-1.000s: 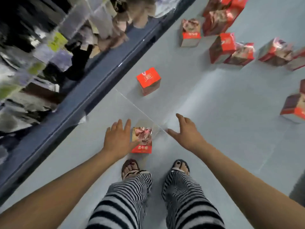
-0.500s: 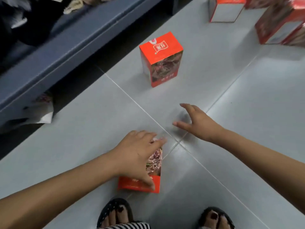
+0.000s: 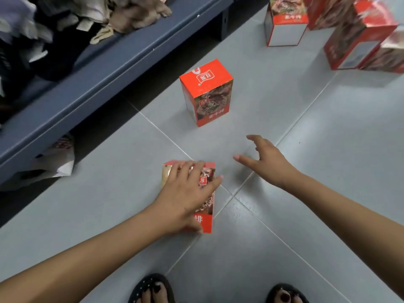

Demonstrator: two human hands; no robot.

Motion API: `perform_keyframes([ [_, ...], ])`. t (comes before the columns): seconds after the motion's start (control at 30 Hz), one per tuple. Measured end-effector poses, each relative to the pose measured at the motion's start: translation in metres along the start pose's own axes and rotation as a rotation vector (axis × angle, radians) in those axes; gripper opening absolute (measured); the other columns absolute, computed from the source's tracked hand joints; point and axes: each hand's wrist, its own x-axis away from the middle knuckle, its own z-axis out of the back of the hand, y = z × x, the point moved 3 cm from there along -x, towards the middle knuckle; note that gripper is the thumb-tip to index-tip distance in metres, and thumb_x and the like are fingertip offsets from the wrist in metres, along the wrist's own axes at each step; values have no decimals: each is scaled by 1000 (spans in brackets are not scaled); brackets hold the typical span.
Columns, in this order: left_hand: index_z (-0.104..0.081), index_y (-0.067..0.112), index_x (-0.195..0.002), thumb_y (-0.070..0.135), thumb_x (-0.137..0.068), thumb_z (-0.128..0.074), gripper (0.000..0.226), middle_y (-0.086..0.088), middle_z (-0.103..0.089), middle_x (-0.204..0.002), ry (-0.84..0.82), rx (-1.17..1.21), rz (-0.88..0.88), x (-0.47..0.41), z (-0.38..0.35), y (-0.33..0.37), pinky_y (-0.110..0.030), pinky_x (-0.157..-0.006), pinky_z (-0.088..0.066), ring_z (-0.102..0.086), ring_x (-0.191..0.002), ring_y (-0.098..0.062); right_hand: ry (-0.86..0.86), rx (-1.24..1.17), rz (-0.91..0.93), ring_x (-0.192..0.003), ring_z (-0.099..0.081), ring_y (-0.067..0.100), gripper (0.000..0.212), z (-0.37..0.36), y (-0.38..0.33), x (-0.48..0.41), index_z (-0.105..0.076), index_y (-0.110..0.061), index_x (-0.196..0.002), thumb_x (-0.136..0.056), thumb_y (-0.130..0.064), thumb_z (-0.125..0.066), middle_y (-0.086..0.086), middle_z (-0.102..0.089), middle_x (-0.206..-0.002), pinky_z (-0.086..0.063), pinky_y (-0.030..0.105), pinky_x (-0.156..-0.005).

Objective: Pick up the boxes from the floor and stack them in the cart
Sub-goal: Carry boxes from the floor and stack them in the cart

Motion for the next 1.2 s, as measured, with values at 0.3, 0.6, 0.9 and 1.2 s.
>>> perform_keyframes([
  [0.3, -40, 20, -141, 41, -87, -64, 63, -19, -56, -132, 507, -59, -153, 3, 2, -22, -42, -79, -39, -56, -104, -35, -164, 32, 219, -137, -36, 16, 78, -26, -16, 10, -25, -19, -149, -85, -22, -69, 3, -34, -151, -24, 14, -100],
  [0.6, -37, 24, -143, 56, -70, -68, 85, -17, -52, -126, 217, -30, -47, -11, 11, -65, -49, -88, -42, -51, -110, -38, -17, -54, 91, -130, -44, 17, 74, -11, 6, -17, -28, -23, -147, -85, -15, -67, 4, -41, -145, -33, 21, -93],
  [0.9, -30, 20, -146, 57, -51, -85, 116, -23, -46, -129, 165, -3, 447, -16, 12, -145, -64, -97, -34, -46, -118, -44, 196, -216, 72, -134, -41, 24, 105, 22, -16, -93, -18, -22, -151, -70, -23, -85, 10, -34, -151, -36, 26, -98],
  [1.2, -18, 41, -148, 74, -64, -54, 97, -9, -44, -133, 111, 55, 386, -37, 9, -156, -55, -95, -35, -45, -118, -33, -15, -187, 400, -141, -29, 14, 124, 41, -54, -182, 1, -47, -148, -65, -22, -88, -4, -16, -156, -36, 43, -113],
])
